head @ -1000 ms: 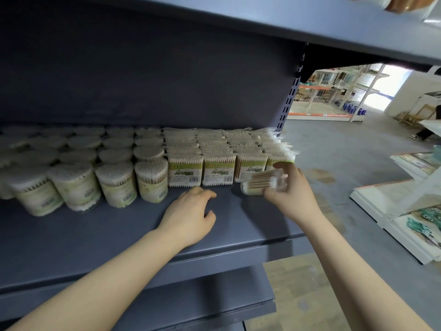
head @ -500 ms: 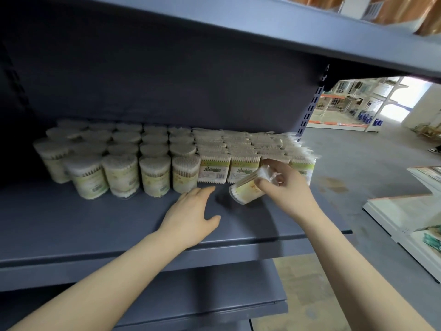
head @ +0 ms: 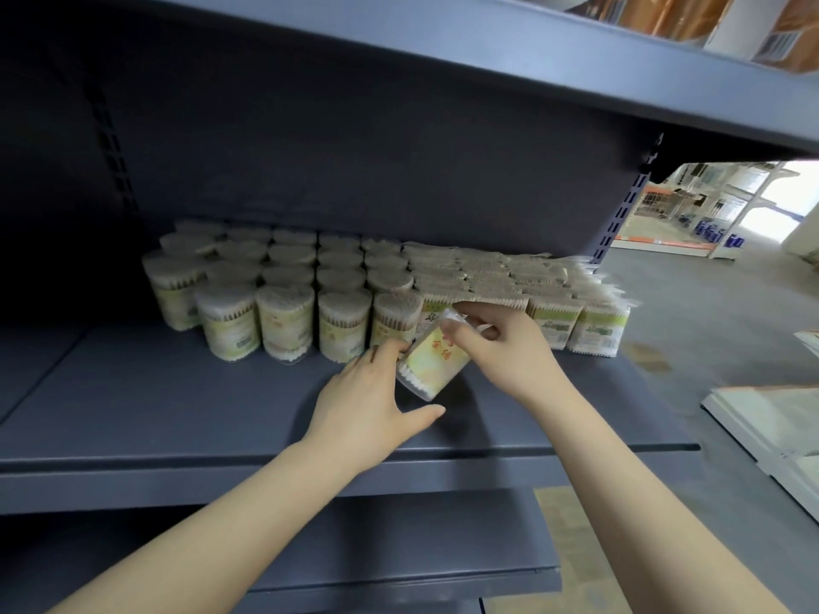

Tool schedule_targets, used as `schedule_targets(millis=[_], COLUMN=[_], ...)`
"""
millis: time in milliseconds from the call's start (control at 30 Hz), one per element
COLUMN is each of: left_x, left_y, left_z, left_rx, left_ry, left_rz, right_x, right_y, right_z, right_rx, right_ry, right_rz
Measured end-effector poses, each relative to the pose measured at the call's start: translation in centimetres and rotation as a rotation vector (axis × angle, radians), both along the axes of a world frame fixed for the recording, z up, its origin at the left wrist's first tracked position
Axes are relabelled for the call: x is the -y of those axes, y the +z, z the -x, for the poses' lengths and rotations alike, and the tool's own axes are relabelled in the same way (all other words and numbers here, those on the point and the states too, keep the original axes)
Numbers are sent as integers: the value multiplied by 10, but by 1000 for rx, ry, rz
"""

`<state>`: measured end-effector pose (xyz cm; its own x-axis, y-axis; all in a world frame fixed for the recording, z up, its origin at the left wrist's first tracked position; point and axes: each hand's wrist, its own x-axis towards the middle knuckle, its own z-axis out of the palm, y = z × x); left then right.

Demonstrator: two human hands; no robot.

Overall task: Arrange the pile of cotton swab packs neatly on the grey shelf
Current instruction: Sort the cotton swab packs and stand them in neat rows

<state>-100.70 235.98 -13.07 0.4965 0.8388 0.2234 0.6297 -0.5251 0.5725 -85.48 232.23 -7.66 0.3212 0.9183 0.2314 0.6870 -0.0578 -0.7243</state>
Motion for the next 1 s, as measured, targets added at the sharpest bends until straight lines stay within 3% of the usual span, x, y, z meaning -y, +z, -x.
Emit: schedule_targets(millis=[500, 1000], left_x=[-11, -15], left_y=[7, 5], left_z=[30, 49], left_rx=[75, 234], left_ry=[95, 47], left_rz=[58, 116], right_x=[-32, -34], right_y=[4, 2], right_z=[31, 32], right_rx=[-29, -271], right_ry=[75, 151], right_rz=[53, -59])
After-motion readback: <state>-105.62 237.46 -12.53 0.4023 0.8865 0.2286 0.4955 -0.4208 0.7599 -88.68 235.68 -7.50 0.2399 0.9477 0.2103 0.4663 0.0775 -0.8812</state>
